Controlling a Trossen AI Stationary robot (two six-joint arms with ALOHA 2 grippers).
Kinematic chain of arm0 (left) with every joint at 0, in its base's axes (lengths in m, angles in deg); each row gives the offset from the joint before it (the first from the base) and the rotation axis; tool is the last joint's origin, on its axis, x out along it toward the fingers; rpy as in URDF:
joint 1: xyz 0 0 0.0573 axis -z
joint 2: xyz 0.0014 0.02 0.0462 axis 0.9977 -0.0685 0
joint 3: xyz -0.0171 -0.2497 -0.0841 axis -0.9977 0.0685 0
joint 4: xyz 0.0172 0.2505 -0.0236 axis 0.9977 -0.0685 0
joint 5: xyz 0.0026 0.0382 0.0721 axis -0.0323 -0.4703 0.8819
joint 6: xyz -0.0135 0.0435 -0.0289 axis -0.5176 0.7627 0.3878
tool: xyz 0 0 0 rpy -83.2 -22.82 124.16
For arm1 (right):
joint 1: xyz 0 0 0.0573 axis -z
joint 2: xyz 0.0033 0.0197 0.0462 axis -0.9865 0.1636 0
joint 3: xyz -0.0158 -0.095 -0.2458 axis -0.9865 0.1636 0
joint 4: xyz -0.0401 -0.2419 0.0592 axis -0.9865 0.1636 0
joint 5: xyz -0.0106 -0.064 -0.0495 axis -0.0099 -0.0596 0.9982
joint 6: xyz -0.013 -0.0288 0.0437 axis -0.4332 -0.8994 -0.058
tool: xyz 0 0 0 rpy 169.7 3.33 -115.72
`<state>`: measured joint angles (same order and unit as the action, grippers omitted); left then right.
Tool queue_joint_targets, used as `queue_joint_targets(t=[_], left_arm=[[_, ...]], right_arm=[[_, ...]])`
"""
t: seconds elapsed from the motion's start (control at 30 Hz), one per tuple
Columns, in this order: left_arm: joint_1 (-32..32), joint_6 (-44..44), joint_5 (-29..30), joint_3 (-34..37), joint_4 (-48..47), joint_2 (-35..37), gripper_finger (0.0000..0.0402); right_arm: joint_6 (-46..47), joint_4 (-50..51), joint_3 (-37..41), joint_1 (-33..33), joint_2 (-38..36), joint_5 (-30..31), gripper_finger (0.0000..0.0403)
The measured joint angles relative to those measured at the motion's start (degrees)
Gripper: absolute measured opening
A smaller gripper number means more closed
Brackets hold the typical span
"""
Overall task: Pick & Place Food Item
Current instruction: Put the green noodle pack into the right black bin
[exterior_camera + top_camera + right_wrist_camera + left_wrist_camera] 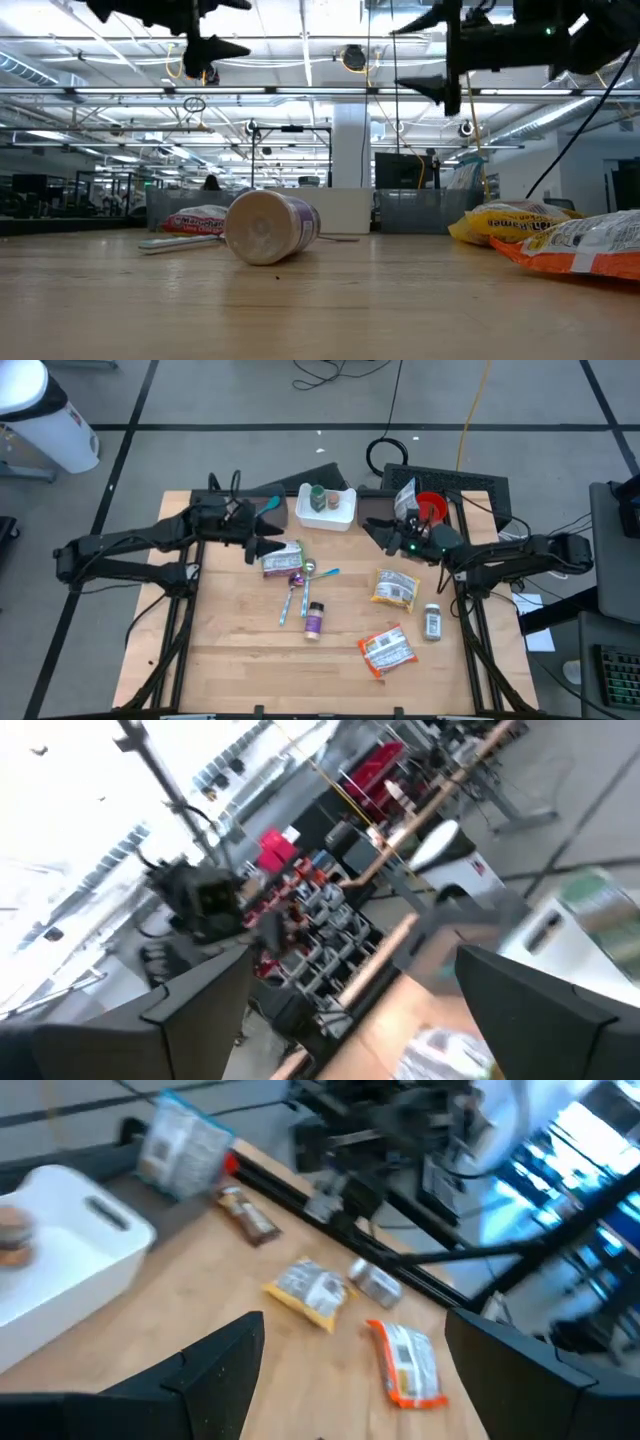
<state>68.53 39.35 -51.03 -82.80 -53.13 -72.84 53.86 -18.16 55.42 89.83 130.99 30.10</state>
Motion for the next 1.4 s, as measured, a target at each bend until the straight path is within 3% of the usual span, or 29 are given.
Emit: queue_joint_targets(t=[0.2, 0.4, 0.6, 0.73, 0.87, 1.03, 1.27, 1.4], left_arm=[[-0.02, -0.22, 6.44, 0.76, 1.84, 0.65, 0.0321], [-0.07, -3.33, 8.03, 0.76, 17.08, -2.61, 0.0321], [0.02, -8.35, 9.55, 0.76, 39.14, -7.20, 0.0321], [0.34, -15.63, 9.99, 0.76, 52.94, -10.95, 0.0321], [2.46, -20.12, 9.36, 0.74, 59.67, -13.85, 0.0321], [7.65, -21.75, 10.01, 0.74, 56.46, -16.01, 0.0321], [11.84, -26.66, 11.95, 0.74, 37.56, -16.35, 0.0321], [11.52, -27.74, 11.23, 0.74, 27.52, -16.37, 0.0321]], right_arm=[[-9.53, 5.26, -8.10, -1.84, -0.02, -0.32, 0.0341], [-16.82, 5.79, -10.48, -3.00, -0.02, -0.30, 0.0341], [-16.31, 5.83, -10.48, -3.07, -0.02, -0.36, 0.0341], [-11.01, 5.85, -10.32, -3.52, -0.02, -0.53, 0.0341], [-7.46, 5.91, -8.80, -3.53, -0.02, -0.54, 0.0341], [-2.57, 5.91, -5.85, -3.53, -0.01, -1.16, 0.0341], [3.24, 5.49, -1.66, -4.53, -0.02, -15.10, 0.0341], [3.24, 5.49, -0.91, -6.30, 0.00, -16.87, 0.0341]])
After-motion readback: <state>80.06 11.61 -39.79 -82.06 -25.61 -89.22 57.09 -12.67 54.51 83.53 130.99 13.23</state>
